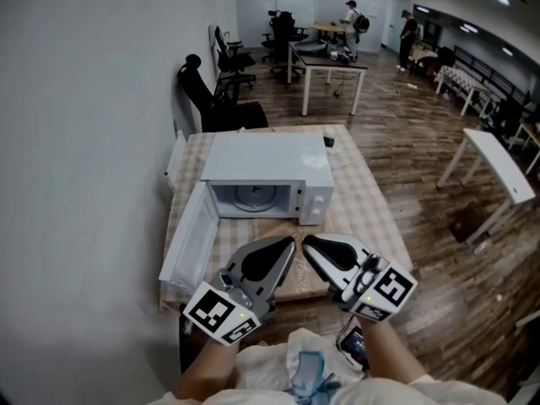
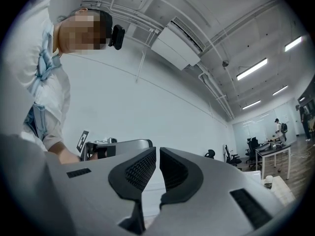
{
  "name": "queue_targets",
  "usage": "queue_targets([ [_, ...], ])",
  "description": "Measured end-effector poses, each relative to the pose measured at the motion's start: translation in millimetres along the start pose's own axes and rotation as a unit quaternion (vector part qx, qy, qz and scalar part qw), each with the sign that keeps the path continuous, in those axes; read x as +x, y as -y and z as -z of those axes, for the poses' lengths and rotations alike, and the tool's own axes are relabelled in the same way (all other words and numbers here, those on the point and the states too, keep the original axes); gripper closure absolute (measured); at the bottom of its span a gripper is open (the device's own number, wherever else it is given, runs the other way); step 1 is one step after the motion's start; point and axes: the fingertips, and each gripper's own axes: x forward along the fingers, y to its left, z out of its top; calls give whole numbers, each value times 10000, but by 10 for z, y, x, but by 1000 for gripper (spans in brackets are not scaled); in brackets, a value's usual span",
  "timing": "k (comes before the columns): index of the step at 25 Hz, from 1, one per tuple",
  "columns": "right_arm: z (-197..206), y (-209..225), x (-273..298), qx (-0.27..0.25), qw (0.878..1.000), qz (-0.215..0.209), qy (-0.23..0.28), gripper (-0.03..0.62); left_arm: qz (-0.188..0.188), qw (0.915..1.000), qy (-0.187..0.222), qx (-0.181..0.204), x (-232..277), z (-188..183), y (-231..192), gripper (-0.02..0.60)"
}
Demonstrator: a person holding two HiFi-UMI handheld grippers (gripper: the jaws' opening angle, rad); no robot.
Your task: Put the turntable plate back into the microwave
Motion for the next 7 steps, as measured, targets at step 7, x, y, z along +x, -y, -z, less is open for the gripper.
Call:
queue_targets([
  [7,-236,94,126,-205,9963,-829,0,554,125,9986,262,435,132,-277,6,581],
])
